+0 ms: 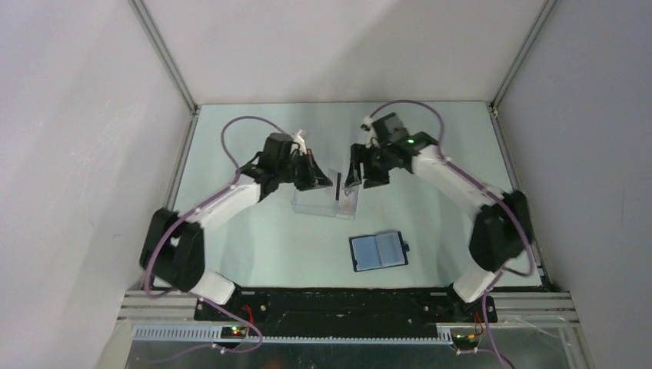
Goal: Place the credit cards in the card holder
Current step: Pick up the credit card from the storage box.
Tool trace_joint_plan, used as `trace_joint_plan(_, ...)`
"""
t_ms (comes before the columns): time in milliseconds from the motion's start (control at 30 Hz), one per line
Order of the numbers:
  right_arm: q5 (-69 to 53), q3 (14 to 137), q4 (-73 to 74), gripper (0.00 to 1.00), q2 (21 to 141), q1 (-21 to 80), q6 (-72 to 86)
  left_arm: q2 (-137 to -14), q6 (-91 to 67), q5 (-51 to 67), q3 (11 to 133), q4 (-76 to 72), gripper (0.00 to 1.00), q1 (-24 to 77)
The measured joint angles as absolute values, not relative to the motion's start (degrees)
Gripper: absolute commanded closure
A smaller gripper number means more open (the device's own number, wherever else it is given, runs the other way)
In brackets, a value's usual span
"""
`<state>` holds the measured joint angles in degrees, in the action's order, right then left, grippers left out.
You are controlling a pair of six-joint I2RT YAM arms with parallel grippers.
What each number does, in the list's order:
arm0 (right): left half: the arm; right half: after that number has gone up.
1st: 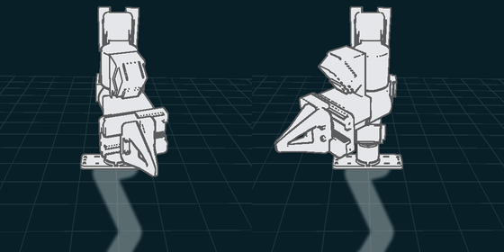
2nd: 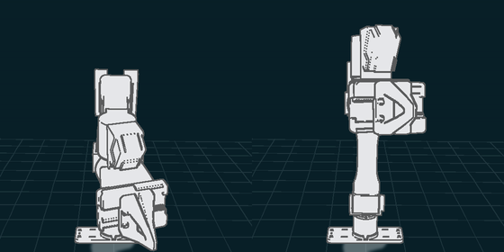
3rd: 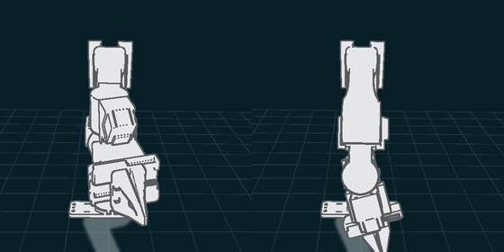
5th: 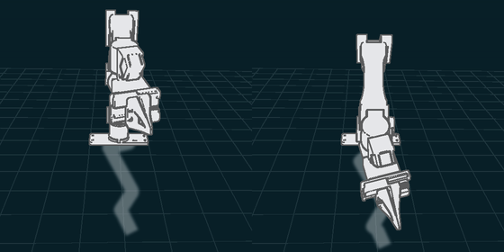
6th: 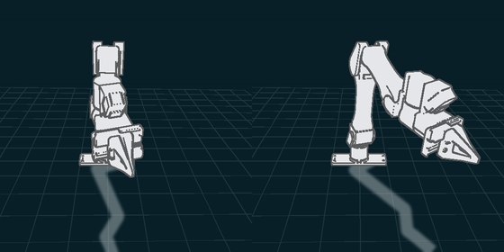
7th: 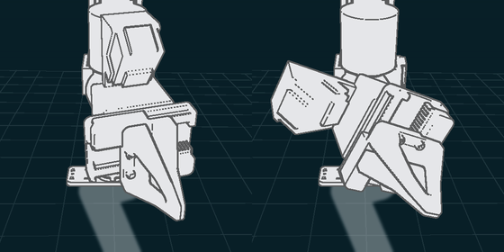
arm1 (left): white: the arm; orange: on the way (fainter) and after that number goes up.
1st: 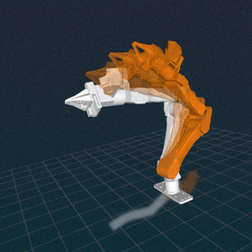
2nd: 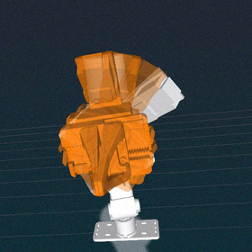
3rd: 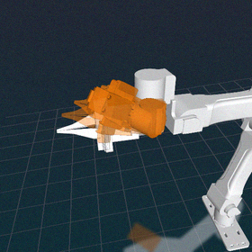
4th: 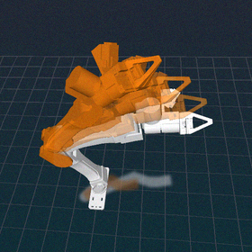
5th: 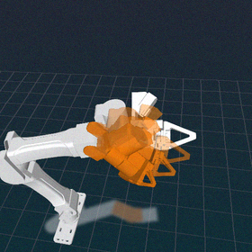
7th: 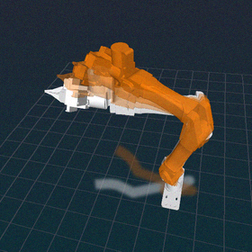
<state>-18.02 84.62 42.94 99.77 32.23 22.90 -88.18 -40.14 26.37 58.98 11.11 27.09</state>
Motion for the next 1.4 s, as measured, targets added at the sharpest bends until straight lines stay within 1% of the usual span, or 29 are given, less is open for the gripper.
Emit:
trace_joint_plan(100, -22.7, 79.4, 39.6, 0.31, 90.0, 28.7, 24.7, -80.4, -42.8, 26.1, 56.0, 8.3, 1.0, 27.1)
trace_joint_plan(233, -31.4, 71.7, 33.2, 0.34, 80.2, 23.4, 28.1, -70.5, -48.4, 26.8, 49.9, 0.4, 1.0, 27.6)
trace_joint_plan(267, -35.2, 68.5, 29.8, 0.35, 78.0, 21.9, 30.0, -68.8, -49.9, 27.0, 48.5, -1.4, 1.0, 27.9)
trace_joint_plan(400, -46.1, 58.7, 18.8, 0.38, 73.0, 18.4, 38.3, -64.7, -56.3, 27.4, 43.8, -9.2, 1.0, 31.0)
trace_joint_plan(500, -52.1, 54.2, 11.6, 0.42, 72.0, 17.9, 43.8, -63.7, -60.4, 27.6, 41.8, -14.1, 1.0, 33.4)
trace_joint_plan(600, -56.5, 51.6, 4.6, 0.49, 71.8, 18.2, 48.8, -63.6, -63.6, 27.6, 41.4, -18.5, 1.0, 35.9)
trace_joint_plan(700, -59.5, 49.8, -1.8, 0.54, 71.2, 18.5, 53.3, -63.4, -65.5, 27.5, 41.1, -21.1, 1.0, 37.1)
trace_joint_plan(933, -62.4, 48.2, -13.2, 0.7, 70.6, 19.7, 60.8, -63.4, -67.9, 27.4, 40.8, -24.0, 1.0, 37.8)
trace_joint_plan(1000, -62.8, 47.9, -16.0, 0.78, 70.6, 20.1, 62.6, -63.4, -68.2, 27.4, 40.6, -24.6, 1.0, 37.9)
trace_joint_plan(1033, -63.1, 47.7, -17.7, 0.84, 70.6, 20.4, 63.8, -63.4, -68.3, 27.4, 40.4, -24.9, 1.0, 37.9)
trace_joint_plan(1067, -63.5, 47.6, -18.8, 0.87, 70.7, 20.6, 64.6, -63.4, -68.5, 27.4, 40.2, -25.0, 1.0, 38.0)
trace_joint_plan(1100, -63.7, 47.6, -20.0, 0.95, 70.7, 20.8, 65.4, -63.4, -68.6, 27.4, 40.1, -25.0, 1.0, 38.0)
trace_joint_plan(1133, -63.9, 47.6, -20.7, 0.99, 70.7, 21.0, 65.8, -63.4, -68.7, 27.4, 40.1, -25.0, 1.0, 38.0)
trace_joint_plan(1167, -64.0, 47.6, -21.3, 1.0, 70.7, 21.1, 66.2, -63.4, -69.0, 27.4, 40.1, -25.3, 0.98, 38.0)
trace_joint_plan(1200, -64.0, 47.5, -21.6, 1.0, 70.7, 21.1, 66.3, -63.4, -69.0, 27.4, 40.1, -25.6, 0.87, 38.0)
trace_joint_plan(1233, -64.0, 47.5, -21.6, 1.0, 70.7, 21.1, 66.3, -63.4, -69.1, 27.4, 40.1, -25.8, 0.72, 38.0)
trace_joint_plan(1267, -63.9, 47.5, -21.6, 1.0, 70.7, 21.1, 66.2, -63.5, -69.0, 27.4, 40.1, -25.8, 0.64, 38.0)
trace_joint_plan(1300, -63.9, 47.5, -21.3, 1.0, 70.6, 21.1, 65.9, -63.6, -69.0, 27.4, 39.9, -25.8, 0.51, 38.0)
trace_joint_plan(1367, -63.8, 47.5, -19.8, 1.0, 70.2, 20.9, 64.4, -63.7, -69.4, 27.4, 39.1, -26.3, 0.41, 38.0)
trace_joint_plan(1400, -63.6, 47.5, -18.2, 1.0, 69.8, 20.7, 63.3, -63.7, -69.5, 27.3, 38.4, -26.5, 0.39, 38.1)
